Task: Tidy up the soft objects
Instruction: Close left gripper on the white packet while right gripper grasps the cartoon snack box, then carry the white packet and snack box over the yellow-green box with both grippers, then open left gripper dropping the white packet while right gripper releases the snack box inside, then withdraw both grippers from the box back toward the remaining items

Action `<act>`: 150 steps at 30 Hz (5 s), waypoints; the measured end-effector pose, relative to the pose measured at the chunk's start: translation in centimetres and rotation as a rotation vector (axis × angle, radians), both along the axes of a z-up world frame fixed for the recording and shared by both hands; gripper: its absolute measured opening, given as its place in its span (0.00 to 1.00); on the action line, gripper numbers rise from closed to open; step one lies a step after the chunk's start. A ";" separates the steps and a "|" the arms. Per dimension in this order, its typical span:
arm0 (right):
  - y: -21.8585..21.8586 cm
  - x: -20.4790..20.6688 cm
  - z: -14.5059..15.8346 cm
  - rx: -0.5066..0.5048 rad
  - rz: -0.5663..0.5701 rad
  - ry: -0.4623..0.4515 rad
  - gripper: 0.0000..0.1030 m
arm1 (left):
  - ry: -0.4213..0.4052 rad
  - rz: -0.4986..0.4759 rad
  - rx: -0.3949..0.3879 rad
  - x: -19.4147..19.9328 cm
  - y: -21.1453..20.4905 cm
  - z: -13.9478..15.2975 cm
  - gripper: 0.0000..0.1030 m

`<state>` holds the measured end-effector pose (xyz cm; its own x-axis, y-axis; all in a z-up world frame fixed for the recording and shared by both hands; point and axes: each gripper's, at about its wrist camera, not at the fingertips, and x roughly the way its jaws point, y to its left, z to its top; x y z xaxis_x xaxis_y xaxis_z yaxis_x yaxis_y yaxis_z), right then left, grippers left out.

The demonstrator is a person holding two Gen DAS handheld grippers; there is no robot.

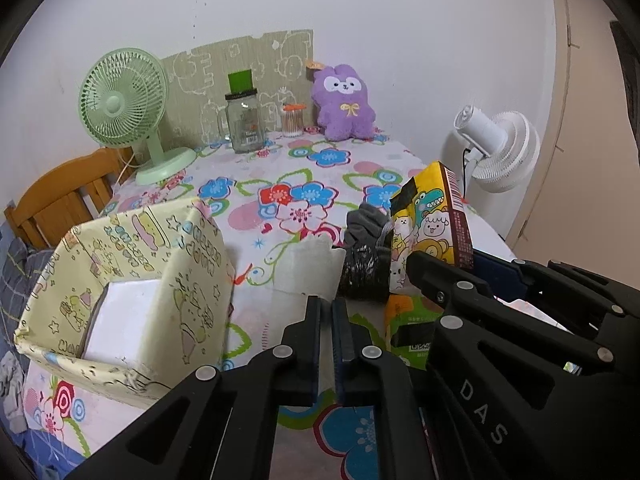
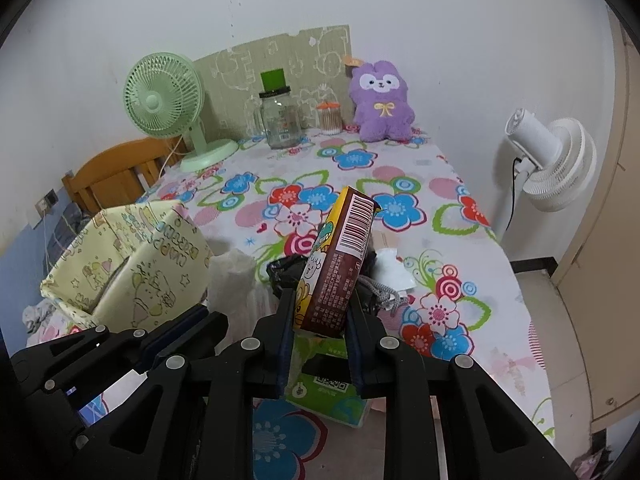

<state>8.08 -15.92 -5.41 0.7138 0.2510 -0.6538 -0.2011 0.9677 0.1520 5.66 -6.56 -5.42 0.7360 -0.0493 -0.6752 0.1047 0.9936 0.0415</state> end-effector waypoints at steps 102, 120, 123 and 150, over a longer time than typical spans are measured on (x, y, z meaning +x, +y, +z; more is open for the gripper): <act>20.7 3.7 1.7 -0.090 0.283 0.063 0.25 | 0.092 0.167 0.015 3.1 20.0 0.0 0.04; 20.2 3.9 0.9 -0.113 0.229 0.084 0.69 | 0.120 0.157 -0.023 3.0 19.8 -0.7 0.72; 19.9 3.6 1.4 -0.104 0.230 0.065 0.72 | 0.112 0.161 -0.023 2.8 19.7 -0.3 0.79; 14.6 0.8 6.6 -0.101 0.141 -0.102 0.96 | -0.003 0.140 0.043 0.7 14.9 5.0 1.00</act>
<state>8.90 -1.32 1.16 0.7400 0.2905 -0.6066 -0.3455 0.9380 0.0277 6.35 8.36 -0.43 0.7356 0.0828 -0.6723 -0.0352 0.9958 0.0841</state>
